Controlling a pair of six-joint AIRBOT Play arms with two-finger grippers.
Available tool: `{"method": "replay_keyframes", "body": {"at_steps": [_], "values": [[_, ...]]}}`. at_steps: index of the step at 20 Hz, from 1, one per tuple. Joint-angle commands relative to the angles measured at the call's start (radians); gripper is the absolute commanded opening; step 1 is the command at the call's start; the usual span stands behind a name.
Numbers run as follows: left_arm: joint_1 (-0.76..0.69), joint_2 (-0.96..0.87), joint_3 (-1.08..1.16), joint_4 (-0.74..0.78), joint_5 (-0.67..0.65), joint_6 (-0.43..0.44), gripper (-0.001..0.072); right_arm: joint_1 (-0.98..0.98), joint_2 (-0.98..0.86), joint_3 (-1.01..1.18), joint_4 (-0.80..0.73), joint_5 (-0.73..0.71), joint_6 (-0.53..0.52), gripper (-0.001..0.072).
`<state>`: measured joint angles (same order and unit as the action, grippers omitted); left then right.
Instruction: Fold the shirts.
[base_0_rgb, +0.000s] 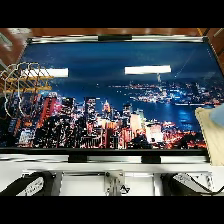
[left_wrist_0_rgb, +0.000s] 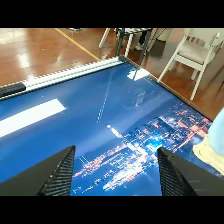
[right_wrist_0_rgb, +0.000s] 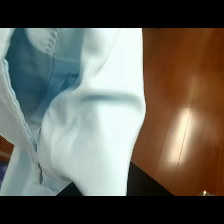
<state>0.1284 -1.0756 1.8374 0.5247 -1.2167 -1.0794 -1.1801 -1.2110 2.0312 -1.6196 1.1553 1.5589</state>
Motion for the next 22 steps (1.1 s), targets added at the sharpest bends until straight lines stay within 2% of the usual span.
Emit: {"method": "replay_keyframes", "body": {"at_steps": [1, 8, 11, 12, 13, 16, 22], "values": [[0.000, 0.003, 0.000, 0.000, 0.000, -0.035, 0.0584, -0.076, -0.021, 0.001, -0.005, -0.114, 0.043, 0.0071], [0.000, 0.005, 0.000, 0.000, -0.008, -0.103, 0.0584, -0.166, -0.071, 0.001, -0.021, -0.143, 0.049, 0.0071], [0.000, 0.004, -0.001, 0.000, -0.087, -0.106, 0.0579, -0.214, -0.095, 0.001, -0.052, -0.138, 0.050, 0.0071], [0.000, 0.004, -0.001, 0.000, -0.121, -0.119, 0.0506, -0.229, -0.101, 0.001, -0.055, -0.143, 0.050, 0.0071], [0.000, 0.004, -0.001, 0.000, -0.146, -0.124, 0.0478, -0.241, -0.105, 0.001, -0.055, -0.153, 0.052, 0.0071], [-0.003, 0.004, 0.000, 0.000, -0.183, -0.157, 0.0477, -0.280, -0.114, 0.001, -0.058, -0.171, 0.068, 0.0071], [-0.003, 0.004, -0.001, 0.000, -0.187, -0.175, 0.0477, -0.326, -0.137, 0.001, -0.053, -0.121, 0.098, 0.0076]]}}
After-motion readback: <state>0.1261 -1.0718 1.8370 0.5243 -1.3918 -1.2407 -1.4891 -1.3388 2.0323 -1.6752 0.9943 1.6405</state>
